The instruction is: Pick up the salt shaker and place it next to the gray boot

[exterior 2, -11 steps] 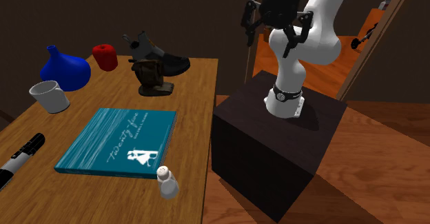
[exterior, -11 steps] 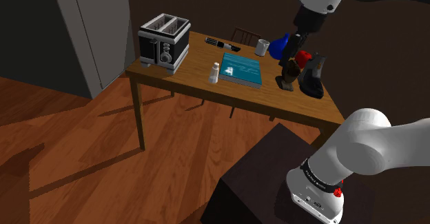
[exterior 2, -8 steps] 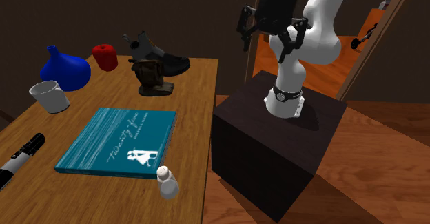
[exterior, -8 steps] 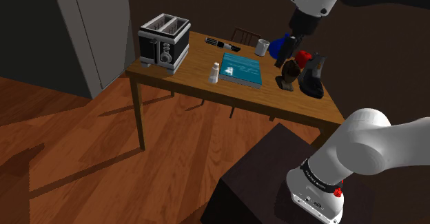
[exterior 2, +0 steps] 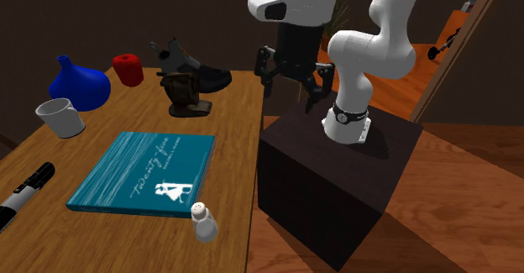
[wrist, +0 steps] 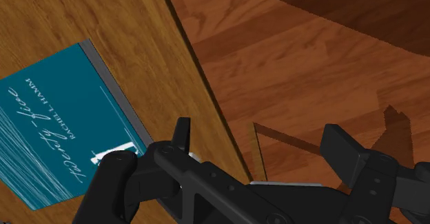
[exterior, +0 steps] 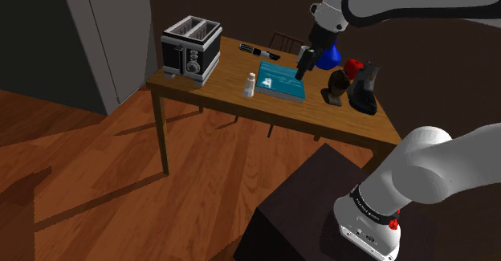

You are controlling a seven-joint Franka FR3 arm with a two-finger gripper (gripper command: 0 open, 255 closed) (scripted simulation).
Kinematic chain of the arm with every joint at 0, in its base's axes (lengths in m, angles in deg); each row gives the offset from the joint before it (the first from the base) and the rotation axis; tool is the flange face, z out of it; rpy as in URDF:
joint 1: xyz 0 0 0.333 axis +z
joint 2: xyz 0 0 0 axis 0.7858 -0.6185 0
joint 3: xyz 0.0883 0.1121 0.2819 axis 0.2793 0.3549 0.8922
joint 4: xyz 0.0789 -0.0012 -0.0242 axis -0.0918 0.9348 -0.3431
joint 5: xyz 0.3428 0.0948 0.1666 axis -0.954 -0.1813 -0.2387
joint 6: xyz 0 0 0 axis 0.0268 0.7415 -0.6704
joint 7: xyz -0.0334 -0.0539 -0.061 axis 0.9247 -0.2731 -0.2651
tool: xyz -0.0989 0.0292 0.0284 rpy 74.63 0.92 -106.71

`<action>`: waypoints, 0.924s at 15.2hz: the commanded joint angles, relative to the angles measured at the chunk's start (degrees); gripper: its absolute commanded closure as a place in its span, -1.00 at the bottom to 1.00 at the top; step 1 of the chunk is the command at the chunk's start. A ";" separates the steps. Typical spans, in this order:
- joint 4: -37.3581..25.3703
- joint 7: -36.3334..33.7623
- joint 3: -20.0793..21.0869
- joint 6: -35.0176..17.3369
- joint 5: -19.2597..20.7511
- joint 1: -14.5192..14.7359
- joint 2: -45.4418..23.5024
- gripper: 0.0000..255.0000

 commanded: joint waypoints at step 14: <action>-12.25 9.35 -4.71 -24.52 -5.59 1.05 -31.76 -1.00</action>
